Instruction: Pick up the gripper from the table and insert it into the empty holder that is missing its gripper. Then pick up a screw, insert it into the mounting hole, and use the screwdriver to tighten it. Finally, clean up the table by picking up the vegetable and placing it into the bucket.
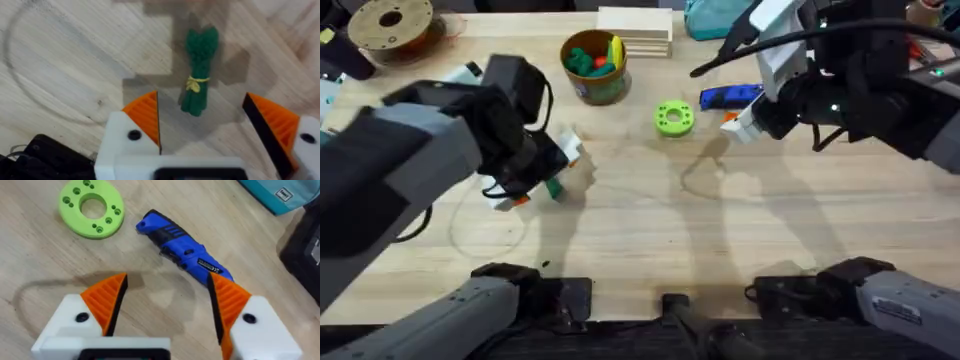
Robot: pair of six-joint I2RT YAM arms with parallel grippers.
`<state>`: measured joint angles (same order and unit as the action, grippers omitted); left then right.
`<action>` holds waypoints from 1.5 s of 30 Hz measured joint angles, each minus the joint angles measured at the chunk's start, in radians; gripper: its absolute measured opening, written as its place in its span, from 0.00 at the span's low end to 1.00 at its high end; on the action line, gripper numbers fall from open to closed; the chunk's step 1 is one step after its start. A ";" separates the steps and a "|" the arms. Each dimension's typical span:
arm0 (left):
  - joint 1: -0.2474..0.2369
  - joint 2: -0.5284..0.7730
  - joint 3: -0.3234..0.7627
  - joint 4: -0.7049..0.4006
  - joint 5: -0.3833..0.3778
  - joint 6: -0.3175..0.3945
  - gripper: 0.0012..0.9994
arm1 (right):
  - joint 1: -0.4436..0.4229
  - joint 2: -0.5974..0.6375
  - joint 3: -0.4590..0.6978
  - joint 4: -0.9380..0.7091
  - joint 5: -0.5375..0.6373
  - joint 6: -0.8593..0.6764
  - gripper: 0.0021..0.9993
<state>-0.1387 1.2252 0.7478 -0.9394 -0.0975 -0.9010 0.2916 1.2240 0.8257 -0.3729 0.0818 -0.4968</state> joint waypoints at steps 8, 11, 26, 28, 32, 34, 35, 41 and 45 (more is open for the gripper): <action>0.056 0.069 -0.029 0.051 -0.010 -0.002 0.99 | 0.000 0.000 0.000 -0.003 0.000 0.000 0.94; 0.090 0.079 -0.029 0.059 -0.012 -0.003 0.99 | 0.000 0.000 0.000 -0.013 0.000 0.000 0.94; 0.113 0.079 -0.052 0.128 0.003 -0.015 0.02 | 0.000 0.000 0.000 -0.024 0.000 0.000 0.94; 0.113 0.079 -0.052 0.125 0.011 -0.015 0.02 | 0.000 0.000 0.000 -0.024 0.000 0.000 0.94; 0.115 0.079 -0.046 0.098 0.049 -0.016 0.02 | 0.000 0.000 0.000 -0.024 0.000 0.000 0.94; 0.115 0.079 -0.025 0.056 0.098 -0.016 0.02 | 0.000 0.000 0.000 -0.024 0.000 0.000 0.94; 0.115 0.079 -0.005 0.031 0.129 -0.016 0.02 | 0.000 0.000 0.000 -0.024 0.000 0.000 0.94; 0.115 0.079 0.211 -0.036 0.289 -0.024 0.02 | 0.000 0.000 0.000 -0.024 0.000 0.000 0.94; 0.115 0.079 0.342 0.048 0.347 -0.040 0.02 | 0.000 0.000 0.000 -0.024 0.000 0.000 0.94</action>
<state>-0.0235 1.3045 1.0900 -0.8915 0.2499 -0.9406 0.2916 1.2240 0.8257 -0.3965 0.0818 -0.4965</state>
